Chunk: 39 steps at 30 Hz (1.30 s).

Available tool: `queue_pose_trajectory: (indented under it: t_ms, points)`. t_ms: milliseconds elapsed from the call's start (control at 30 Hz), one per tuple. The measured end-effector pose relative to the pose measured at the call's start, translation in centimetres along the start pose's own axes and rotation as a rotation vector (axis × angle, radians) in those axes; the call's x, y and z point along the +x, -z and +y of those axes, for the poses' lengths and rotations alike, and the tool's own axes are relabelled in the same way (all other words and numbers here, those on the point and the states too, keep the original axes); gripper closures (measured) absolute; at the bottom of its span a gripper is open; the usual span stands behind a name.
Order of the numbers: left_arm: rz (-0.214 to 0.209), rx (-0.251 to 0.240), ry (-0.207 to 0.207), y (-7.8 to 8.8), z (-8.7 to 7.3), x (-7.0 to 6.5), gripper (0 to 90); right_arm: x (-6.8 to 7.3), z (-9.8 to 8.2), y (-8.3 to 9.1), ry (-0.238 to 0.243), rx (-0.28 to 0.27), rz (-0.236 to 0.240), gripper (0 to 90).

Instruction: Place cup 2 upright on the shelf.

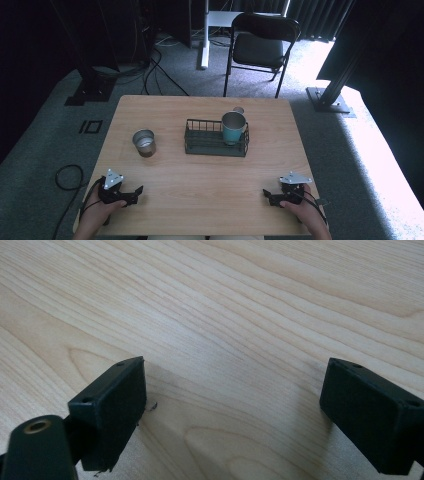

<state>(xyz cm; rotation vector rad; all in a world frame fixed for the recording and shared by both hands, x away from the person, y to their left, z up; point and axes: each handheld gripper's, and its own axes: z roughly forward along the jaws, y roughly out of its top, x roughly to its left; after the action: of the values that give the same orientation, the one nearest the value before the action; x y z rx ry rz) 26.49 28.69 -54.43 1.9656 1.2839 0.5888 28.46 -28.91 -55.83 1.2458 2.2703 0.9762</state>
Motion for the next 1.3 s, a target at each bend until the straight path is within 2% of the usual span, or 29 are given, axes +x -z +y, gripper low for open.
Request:
queue_pose_trajectory:
  t_ms: [67, 400, 567, 900, 1300]
  points:
    - [0.002, -0.009, -0.011, -0.1, 0.3, 0.0, 5.2, 0.0, 0.0, 0.0, 0.001, 0.000, 0.000, 10.9]
    - [-0.004, -0.068, 0.008, -0.6, 1.5, 0.2, 5.3, 0.0, 0.0, 0.0, 0.001, 0.000, 0.000, 10.9]
    - [0.005, -0.087, -0.005, -0.9, 2.2, 0.2, 5.4, 0.0, 0.0, 0.0, 0.001, 0.000, -0.001, 10.9]
    - [0.021, -0.136, 0.008, -1.4, 3.2, 0.5, 5.4, 0.0, 0.0, 0.0, 0.000, 0.001, 0.000, 10.9]
    - [0.035, -0.156, 0.008, -2.4, 4.2, 0.7, 5.4, 0.0, 0.0, 0.0, 0.000, 0.000, 0.000, 10.9]
